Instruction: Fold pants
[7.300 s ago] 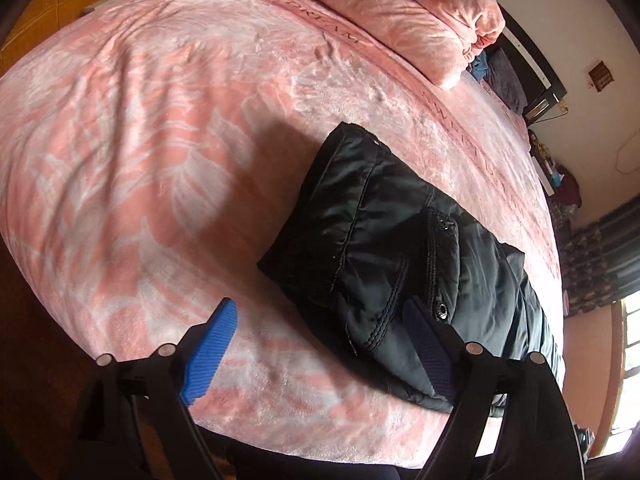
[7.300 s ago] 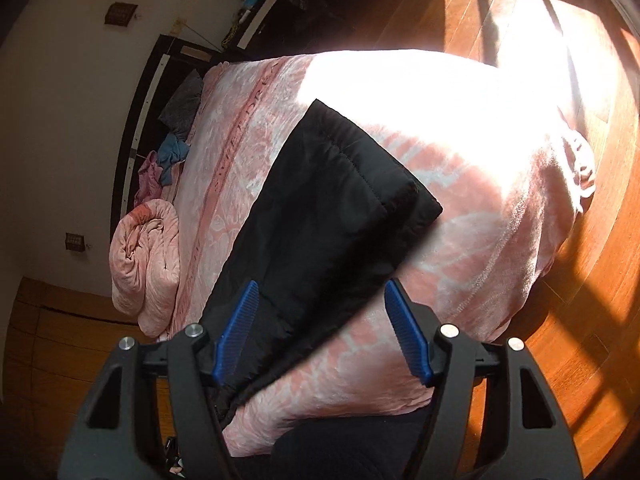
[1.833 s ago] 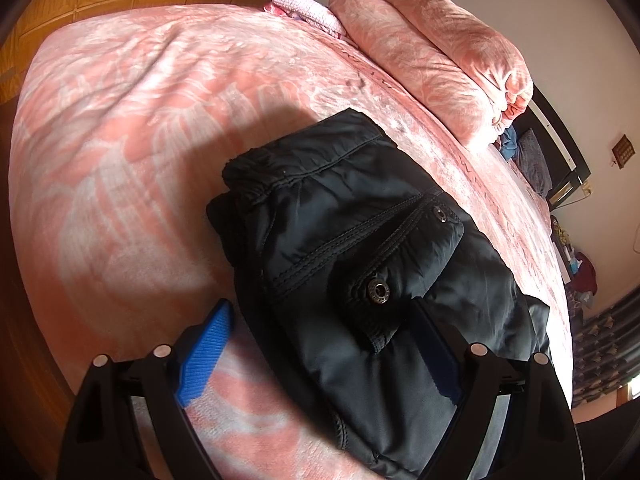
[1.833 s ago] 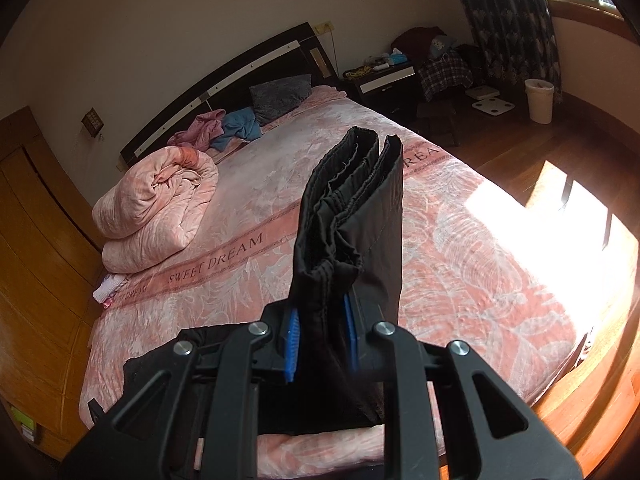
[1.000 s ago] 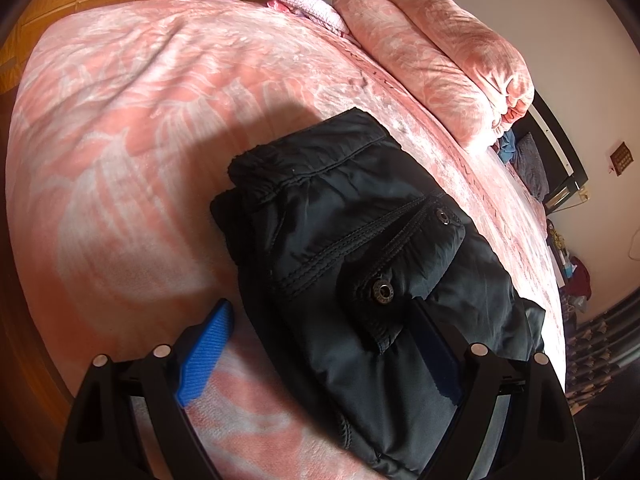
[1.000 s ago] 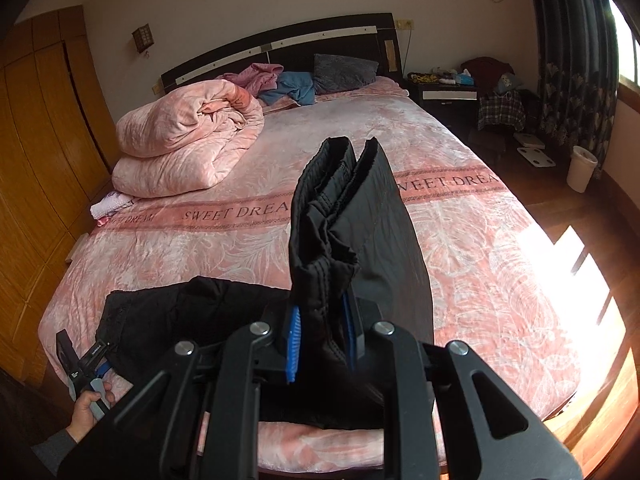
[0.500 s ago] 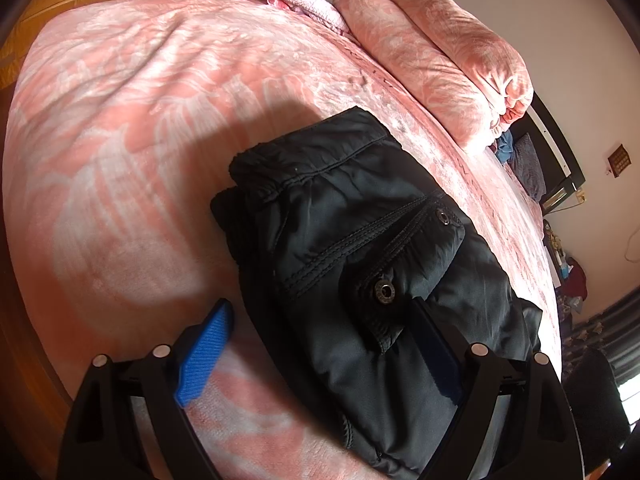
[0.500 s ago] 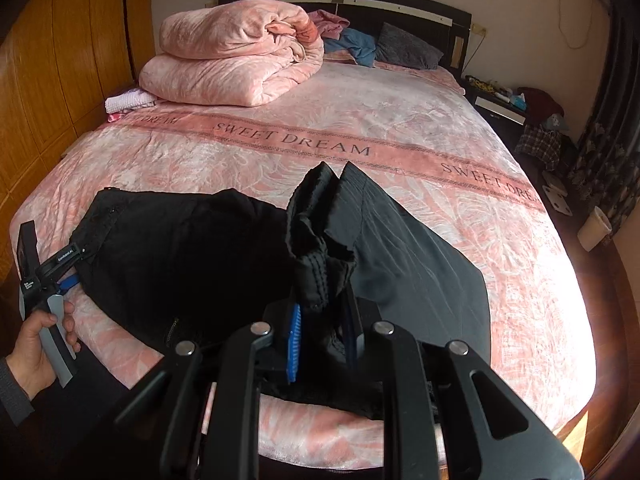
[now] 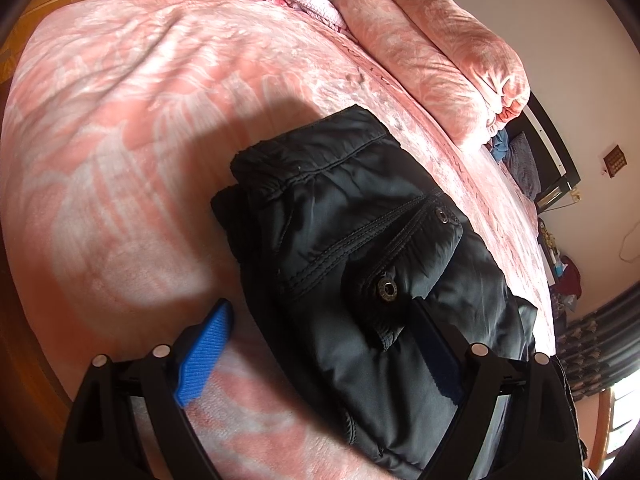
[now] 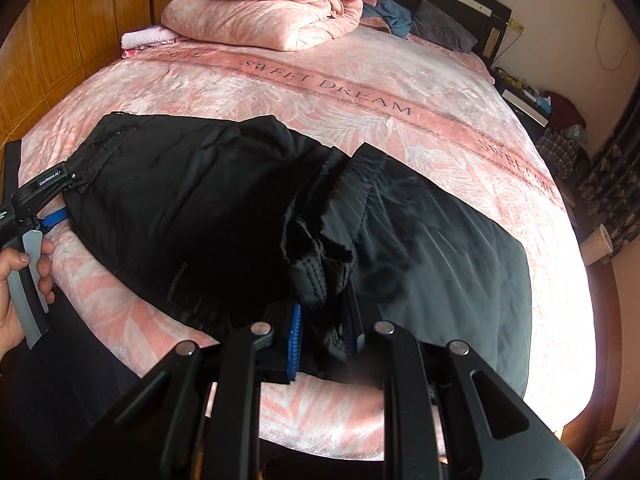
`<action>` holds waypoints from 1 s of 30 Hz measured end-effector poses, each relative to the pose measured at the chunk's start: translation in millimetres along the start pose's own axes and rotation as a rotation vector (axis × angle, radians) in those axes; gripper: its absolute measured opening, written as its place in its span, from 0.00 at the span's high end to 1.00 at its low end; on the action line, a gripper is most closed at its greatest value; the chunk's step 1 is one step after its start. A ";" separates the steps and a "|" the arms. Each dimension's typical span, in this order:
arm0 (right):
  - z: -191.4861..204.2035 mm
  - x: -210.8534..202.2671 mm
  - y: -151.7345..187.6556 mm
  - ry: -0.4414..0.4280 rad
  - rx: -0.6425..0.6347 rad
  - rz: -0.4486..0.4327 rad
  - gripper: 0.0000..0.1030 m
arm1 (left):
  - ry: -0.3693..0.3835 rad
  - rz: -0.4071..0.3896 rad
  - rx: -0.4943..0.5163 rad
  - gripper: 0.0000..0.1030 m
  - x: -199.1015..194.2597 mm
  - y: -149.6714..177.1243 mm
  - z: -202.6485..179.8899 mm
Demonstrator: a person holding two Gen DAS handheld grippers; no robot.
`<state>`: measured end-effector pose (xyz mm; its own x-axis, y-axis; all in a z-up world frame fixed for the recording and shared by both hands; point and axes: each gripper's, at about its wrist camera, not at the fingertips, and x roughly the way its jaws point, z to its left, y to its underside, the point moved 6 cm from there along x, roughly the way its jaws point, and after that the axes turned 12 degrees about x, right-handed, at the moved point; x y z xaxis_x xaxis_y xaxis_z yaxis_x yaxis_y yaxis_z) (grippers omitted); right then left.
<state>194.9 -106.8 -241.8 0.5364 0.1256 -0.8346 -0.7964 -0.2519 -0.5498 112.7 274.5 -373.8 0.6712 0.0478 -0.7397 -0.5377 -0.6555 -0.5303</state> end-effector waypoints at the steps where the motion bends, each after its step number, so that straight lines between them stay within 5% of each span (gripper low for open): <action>1: -2.1 -0.2 -0.2 0.002 -0.003 -0.001 0.84 | 0.002 -0.001 -0.001 0.13 -0.5 0.4 0.5; 30: 16.5 41.2 34.0 -0.031 -0.114 0.049 0.84 | -0.025 0.015 -0.014 0.10 5.7 -6.1 -1.6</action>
<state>185.2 -94.4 -295.4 0.4873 0.1396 -0.8620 -0.7837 -0.3654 -0.5022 120.7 277.5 -374.2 0.6501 0.0572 -0.7577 -0.5400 -0.6668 -0.5136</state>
